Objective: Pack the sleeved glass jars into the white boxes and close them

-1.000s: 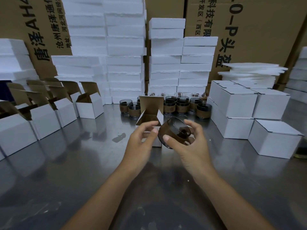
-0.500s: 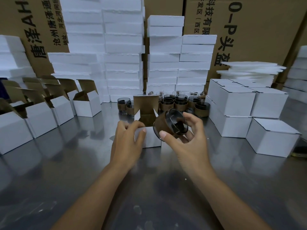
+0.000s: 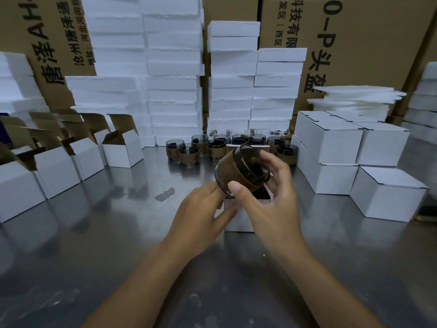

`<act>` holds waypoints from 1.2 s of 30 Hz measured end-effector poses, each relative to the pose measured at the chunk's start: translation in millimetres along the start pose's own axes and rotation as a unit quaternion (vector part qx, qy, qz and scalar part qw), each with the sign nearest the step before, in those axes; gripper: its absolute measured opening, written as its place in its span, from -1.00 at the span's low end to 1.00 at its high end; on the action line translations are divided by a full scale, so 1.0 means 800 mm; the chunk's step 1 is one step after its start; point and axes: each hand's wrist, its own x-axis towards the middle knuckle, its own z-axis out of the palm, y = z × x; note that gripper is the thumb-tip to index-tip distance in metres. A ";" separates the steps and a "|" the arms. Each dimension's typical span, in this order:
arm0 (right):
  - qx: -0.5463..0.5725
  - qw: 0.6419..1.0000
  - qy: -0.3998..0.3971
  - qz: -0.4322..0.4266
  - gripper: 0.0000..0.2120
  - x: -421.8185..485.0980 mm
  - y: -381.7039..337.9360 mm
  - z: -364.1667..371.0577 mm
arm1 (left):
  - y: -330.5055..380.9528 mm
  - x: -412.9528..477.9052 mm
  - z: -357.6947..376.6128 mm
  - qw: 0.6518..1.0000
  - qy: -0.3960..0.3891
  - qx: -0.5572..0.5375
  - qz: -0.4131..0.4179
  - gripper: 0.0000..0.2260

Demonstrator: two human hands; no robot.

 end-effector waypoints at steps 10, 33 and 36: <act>-0.074 0.996 0.045 0.002 -0.37 0.003 0.007 -0.005 | -0.001 0.002 -0.004 0.999 -0.031 -0.009 0.006 -0.81; -0.366 0.919 -0.137 -0.049 -0.82 0.005 0.027 -0.018 | -0.008 0.002 -0.002 1.000 -0.024 -0.009 0.004 -0.89; -0.390 0.907 -0.142 -0.069 -0.74 0.005 0.028 -0.019 | -0.010 0.002 -0.002 1.000 -0.022 -0.009 0.002 -0.89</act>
